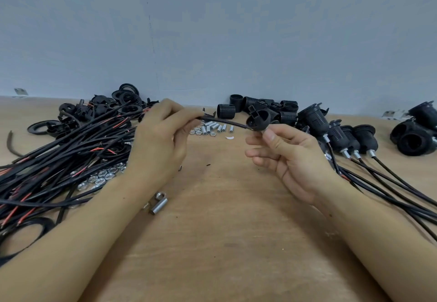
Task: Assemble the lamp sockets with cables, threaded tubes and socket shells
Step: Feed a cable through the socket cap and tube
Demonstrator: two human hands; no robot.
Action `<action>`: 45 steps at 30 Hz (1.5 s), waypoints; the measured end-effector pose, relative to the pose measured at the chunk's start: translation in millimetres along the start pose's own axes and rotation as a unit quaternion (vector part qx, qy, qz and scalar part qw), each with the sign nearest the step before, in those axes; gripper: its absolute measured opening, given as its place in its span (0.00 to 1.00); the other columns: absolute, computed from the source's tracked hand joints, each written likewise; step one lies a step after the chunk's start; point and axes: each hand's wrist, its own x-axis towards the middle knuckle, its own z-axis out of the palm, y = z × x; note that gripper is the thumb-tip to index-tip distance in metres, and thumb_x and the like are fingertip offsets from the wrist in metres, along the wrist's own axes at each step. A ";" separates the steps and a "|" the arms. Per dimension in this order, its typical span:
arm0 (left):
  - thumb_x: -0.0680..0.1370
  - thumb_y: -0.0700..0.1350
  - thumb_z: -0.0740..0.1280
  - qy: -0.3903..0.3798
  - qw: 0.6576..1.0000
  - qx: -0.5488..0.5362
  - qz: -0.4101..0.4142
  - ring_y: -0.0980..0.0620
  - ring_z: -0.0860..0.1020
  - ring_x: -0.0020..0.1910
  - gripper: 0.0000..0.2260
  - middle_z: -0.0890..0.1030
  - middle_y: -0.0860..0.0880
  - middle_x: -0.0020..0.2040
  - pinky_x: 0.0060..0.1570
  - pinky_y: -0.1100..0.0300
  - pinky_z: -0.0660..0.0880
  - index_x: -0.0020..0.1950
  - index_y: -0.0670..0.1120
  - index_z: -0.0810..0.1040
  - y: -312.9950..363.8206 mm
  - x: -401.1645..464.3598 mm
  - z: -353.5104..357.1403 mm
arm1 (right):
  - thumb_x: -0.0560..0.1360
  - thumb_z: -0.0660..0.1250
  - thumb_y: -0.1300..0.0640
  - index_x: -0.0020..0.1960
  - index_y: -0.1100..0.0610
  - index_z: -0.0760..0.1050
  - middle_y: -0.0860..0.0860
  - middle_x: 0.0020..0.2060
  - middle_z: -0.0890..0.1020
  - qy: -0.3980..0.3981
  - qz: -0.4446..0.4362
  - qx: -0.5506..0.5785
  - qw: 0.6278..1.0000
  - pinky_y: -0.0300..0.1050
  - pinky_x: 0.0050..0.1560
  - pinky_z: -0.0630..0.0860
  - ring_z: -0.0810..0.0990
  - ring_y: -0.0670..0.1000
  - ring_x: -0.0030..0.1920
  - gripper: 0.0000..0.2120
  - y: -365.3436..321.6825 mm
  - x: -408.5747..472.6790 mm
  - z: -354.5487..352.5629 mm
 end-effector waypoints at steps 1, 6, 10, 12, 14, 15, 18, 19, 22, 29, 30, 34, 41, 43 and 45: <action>0.79 0.35 0.68 0.020 1.000 0.006 0.010 0.44 0.76 0.42 0.09 0.78 0.42 0.43 0.44 0.50 0.74 0.57 0.41 0.84 -0.5 0.2 -1.3 | 0.69 0.69 0.58 0.46 0.58 0.84 0.61 0.43 0.85 -0.002 0.000 -0.003 1.000 0.41 0.36 0.81 0.86 0.54 0.38 0.08 0.8 -0.3 -0.3; 0.78 0.32 0.67 0.058 0.997 0.026 0.050 0.44 0.74 0.41 0.12 0.76 0.42 0.43 0.42 0.52 0.71 0.58 0.41 0.84 -0.2 -0.4 -4.2 | 0.68 0.70 0.57 0.46 0.56 0.86 0.59 0.43 0.86 -0.024 -0.006 -0.028 0.999 0.38 0.35 0.80 0.86 0.52 0.38 0.09 0.3 -1.7 1.3; 0.78 0.34 0.67 0.039 0.998 0.000 0.045 0.42 0.76 0.41 0.12 0.78 0.42 0.43 0.40 0.46 0.74 0.58 0.42 0.84 2.6 -0.4 -5.4 | 0.67 0.71 0.58 0.46 0.57 0.86 0.60 0.42 0.86 -0.019 0.001 -0.034 0.999 0.38 0.34 0.79 0.85 0.52 0.37 0.09 0.8 -1.5 0.3; 0.78 0.33 0.67 0.025 0.999 -0.005 0.048 0.41 0.77 0.40 0.12 0.78 0.42 0.42 0.38 0.46 0.75 0.58 0.43 0.84 5.3 -1.2 -5.3 | 0.67 0.71 0.58 0.46 0.56 0.86 0.60 0.41 0.86 -0.016 0.004 -0.040 0.999 0.37 0.33 0.79 0.85 0.51 0.36 0.09 1.1 -1.4 0.2; 0.77 0.32 0.67 0.015 0.999 0.015 0.046 0.42 0.76 0.40 0.13 0.78 0.43 0.42 0.38 0.46 0.75 0.58 0.44 0.84 5.8 -1.7 -4.9 | 0.67 0.71 0.58 0.45 0.57 0.86 0.59 0.41 0.86 -0.016 0.005 -0.045 0.999 0.37 0.33 0.79 0.85 0.51 0.36 0.09 1.3 -1.0 -0.3; 0.76 0.32 0.67 0.011 0.999 0.021 0.036 0.42 0.76 0.40 0.14 0.78 0.43 0.42 0.37 0.45 0.76 0.57 0.44 0.85 5.3 -2.0 -4.5 | 0.67 0.71 0.58 0.45 0.57 0.86 0.59 0.40 0.86 -0.017 0.005 -0.048 0.999 0.37 0.33 0.79 0.85 0.51 0.35 0.09 1.6 -0.8 -0.7; 0.76 0.32 0.67 0.010 0.999 0.025 0.023 0.41 0.77 0.40 0.14 0.79 0.43 0.42 0.37 0.45 0.76 0.56 0.44 0.85 3.0 -2.1 -5.7 | 0.68 0.71 0.58 0.44 0.57 0.86 0.58 0.39 0.86 -0.015 0.004 -0.050 0.999 0.37 0.32 0.78 0.84 0.50 0.34 0.08 2.2 -0.4 -1.1; 0.76 0.33 0.66 0.012 0.999 0.028 0.021 0.41 0.77 0.40 0.14 0.79 0.43 0.42 0.37 0.45 0.76 0.56 0.44 0.85 2.5 -1.9 -6.7 | 0.67 0.71 0.58 0.44 0.57 0.86 0.58 0.39 0.86 -0.012 0.004 -0.049 0.999 0.37 0.32 0.78 0.84 0.50 0.34 0.08 2.5 -0.2 -0.9; 0.76 0.32 0.66 0.003 0.999 0.029 0.021 0.41 0.77 0.40 0.14 0.79 0.43 0.43 0.37 0.45 0.76 0.56 0.45 0.85 1.1 -1.2 -8.2 | 0.67 0.71 0.58 0.44 0.57 0.86 0.59 0.39 0.86 -0.010 0.004 -0.052 0.999 0.37 0.31 0.78 0.84 0.50 0.34 0.08 3.3 0.9 -2.1; 0.73 0.30 0.69 -0.014 0.997 0.063 0.052 0.42 0.75 0.37 0.15 0.79 0.44 0.41 0.32 0.47 0.75 0.53 0.44 0.86 3.3 -2.1 -7.4 | 0.66 0.73 0.57 0.42 0.56 0.87 0.59 0.38 0.86 0.004 -0.024 -0.069 0.997 0.39 0.31 0.78 0.84 0.51 0.34 0.06 3.1 1.1 -4.2; 0.73 0.30 0.69 -0.018 0.996 0.062 0.059 0.42 0.75 0.37 0.14 0.79 0.44 0.41 0.32 0.47 0.75 0.53 0.44 0.86 3.2 -1.9 -7.8 | 0.67 0.73 0.58 0.42 0.55 0.87 0.59 0.38 0.86 0.012 -0.039 -0.079 0.996 0.39 0.31 0.79 0.84 0.51 0.34 0.05 2.2 1.1 -4.5; 0.72 0.30 0.69 -0.051 0.992 0.051 0.103 0.42 0.75 0.37 0.13 0.79 0.45 0.40 0.35 0.47 0.74 0.51 0.42 0.86 7.9 -3.2 -6.9 | 0.70 0.75 0.65 0.44 0.50 0.86 0.50 0.36 0.86 0.017 -0.145 -0.278 0.950 0.40 0.32 0.79 0.83 0.48 0.33 0.10 2.8 -4.4 -4.1; 0.75 0.34 0.67 -0.112 0.991 -0.027 0.070 0.43 0.77 0.42 0.15 0.84 0.47 0.43 0.46 0.48 0.75 0.62 0.39 0.81 11.2 -6.7 -7.6 | 0.73 0.74 0.57 0.47 0.41 0.83 0.40 0.36 0.84 0.012 -0.174 -0.372 0.912 0.47 0.41 0.81 0.81 0.45 0.36 0.10 5.9 -5.9 -1.1; 0.76 0.36 0.66 -0.125 0.989 -0.039 0.076 0.44 0.77 0.44 0.21 0.85 0.51 0.47 0.49 0.50 0.74 0.69 0.38 0.74 18.0 -7.3 -4.6 | 0.74 0.73 0.56 0.47 0.38 0.83 0.37 0.39 0.84 -0.017 -0.215 -0.422 0.881 0.46 0.43 0.80 0.82 0.44 0.39 0.11 6.3 -8.8 2.4; 0.76 0.35 0.65 -0.147 0.984 -0.054 0.085 0.44 0.77 0.46 0.22 0.84 0.50 0.49 0.48 0.48 0.74 0.71 0.38 0.72 22.7 -8.6 -2.3 | 0.75 0.71 0.55 0.51 0.41 0.81 0.43 0.40 0.83 -0.036 -0.256 -0.454 0.853 0.47 0.40 0.78 0.82 0.46 0.38 0.10 7.2 -9.9 5.2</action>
